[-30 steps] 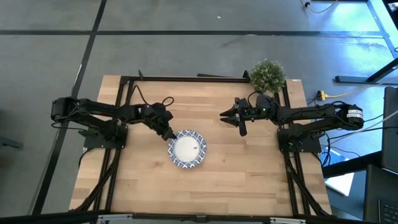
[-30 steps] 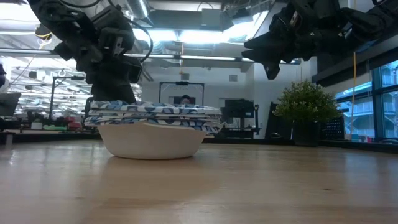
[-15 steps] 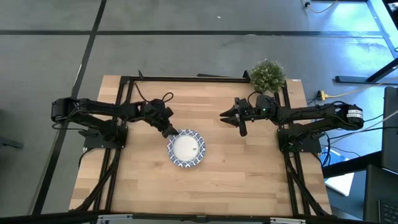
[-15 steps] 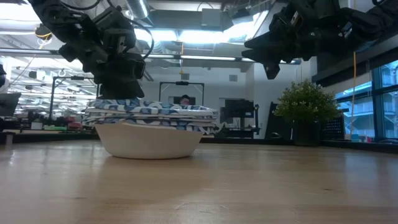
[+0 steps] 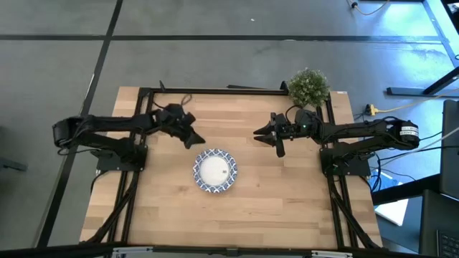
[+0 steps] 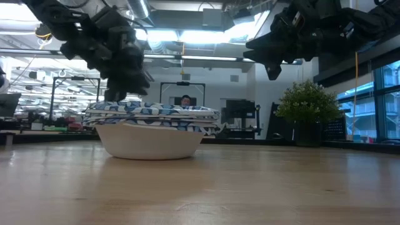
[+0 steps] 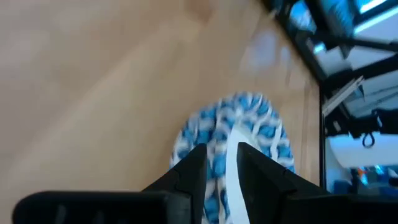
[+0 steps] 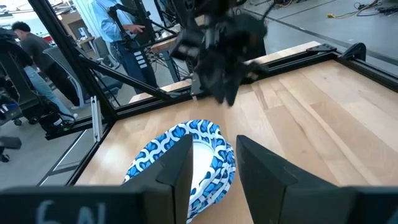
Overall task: Nest bowls inside each other
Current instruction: Return to Home Position
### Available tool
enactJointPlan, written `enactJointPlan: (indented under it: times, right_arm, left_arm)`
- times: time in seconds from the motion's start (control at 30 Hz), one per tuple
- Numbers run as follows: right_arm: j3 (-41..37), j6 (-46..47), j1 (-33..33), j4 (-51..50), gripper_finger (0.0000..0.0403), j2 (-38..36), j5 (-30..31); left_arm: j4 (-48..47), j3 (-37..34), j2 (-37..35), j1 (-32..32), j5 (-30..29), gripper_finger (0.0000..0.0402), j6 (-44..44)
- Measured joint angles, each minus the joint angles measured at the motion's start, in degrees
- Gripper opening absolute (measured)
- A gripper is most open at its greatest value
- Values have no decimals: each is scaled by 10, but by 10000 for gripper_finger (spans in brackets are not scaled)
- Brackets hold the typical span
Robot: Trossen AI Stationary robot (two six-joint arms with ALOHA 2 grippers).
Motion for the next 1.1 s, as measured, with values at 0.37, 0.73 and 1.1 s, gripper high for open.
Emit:
enactJointPlan:
  times: [0.37,0.73,1.1]
  right_arm:
    - [0,0,-14,-3,124,-35,-15]
    - [0,-76,-31,-70,124,-105,-14]
    - [-58,-90,-52,-151,124,-271,37]
  left_arm:
    - [64,0,-178,69,-27,83,114]
    - [-15,0,-289,71,-76,82,275]
    - [-83,0,-337,71,-190,82,337]
